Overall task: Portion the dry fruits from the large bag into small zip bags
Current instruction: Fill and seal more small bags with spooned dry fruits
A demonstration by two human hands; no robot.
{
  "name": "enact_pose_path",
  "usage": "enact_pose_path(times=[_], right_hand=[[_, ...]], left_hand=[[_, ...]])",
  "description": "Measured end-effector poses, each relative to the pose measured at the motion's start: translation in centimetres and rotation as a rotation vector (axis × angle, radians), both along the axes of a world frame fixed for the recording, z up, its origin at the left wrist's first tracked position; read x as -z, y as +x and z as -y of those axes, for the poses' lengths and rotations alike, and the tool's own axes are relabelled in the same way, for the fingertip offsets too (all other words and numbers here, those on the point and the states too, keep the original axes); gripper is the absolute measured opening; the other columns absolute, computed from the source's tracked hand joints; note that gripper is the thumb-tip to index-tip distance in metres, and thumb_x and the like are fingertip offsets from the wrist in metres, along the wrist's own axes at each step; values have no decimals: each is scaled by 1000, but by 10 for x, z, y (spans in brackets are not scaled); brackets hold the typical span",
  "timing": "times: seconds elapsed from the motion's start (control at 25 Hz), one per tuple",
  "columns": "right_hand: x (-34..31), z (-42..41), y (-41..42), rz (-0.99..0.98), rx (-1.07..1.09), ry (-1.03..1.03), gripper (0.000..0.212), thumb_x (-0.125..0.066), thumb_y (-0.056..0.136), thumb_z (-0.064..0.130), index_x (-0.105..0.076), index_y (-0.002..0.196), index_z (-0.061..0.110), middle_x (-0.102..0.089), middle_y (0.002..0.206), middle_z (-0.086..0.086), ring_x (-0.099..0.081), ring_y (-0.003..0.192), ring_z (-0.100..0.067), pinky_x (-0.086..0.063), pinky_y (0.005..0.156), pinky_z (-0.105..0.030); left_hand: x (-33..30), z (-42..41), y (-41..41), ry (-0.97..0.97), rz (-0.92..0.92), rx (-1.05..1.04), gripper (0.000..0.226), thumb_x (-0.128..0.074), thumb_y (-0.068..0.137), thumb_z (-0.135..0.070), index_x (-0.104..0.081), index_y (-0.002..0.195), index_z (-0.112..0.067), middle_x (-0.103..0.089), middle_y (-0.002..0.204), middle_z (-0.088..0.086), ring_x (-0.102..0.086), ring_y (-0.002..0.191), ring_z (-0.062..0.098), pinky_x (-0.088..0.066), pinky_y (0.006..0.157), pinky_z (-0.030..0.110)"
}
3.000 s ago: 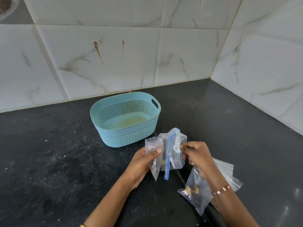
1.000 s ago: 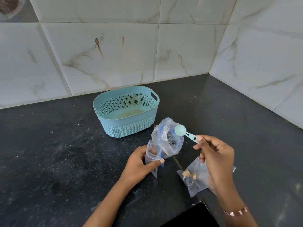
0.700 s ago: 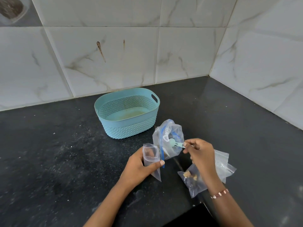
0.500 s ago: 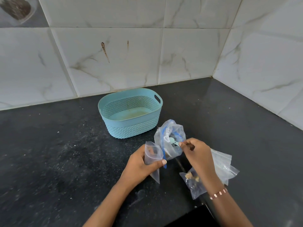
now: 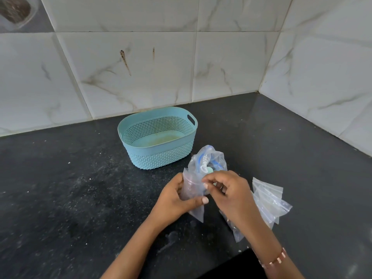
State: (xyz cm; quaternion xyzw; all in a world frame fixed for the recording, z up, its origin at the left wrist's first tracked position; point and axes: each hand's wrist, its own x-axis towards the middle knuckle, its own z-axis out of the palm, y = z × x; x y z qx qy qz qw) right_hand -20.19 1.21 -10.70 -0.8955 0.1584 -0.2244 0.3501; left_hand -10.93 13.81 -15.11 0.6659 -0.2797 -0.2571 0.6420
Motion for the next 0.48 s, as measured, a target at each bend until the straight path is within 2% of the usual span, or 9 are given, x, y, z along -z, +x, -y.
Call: enact_pose_path(times=[0.12, 0.28, 0.48], right_hand=[[-2, 7, 4, 24, 41, 120, 14, -66, 82, 8, -72, 87, 20, -64, 81, 12, -58, 70, 2, -44, 64, -5], [-4, 7, 6, 71, 20, 164, 24, -64, 82, 3, -66, 90, 26, -60, 71, 9, -52, 65, 2, -41, 59, -7], [-7, 10, 7, 87, -37, 180, 26, -63, 81, 0, -60, 91, 23, -58, 65, 5, -40, 50, -6, -39, 53, -14]], left_hand=[[1, -7, 7, -54, -149, 42, 51, -82, 63, -19, -59, 108, -13, -72, 102, 2, -68, 95, 17, -55, 81, 26], [2, -9, 11, -43, -179, -16, 34, -73, 72, -7, -62, 104, -6, -74, 94, 5, -68, 86, 18, -56, 76, 27], [-6, -7, 8, -125, -226, -1, 35, -64, 77, -22, -65, 107, -5, -73, 94, 10, -68, 84, 18, -55, 75, 26]])
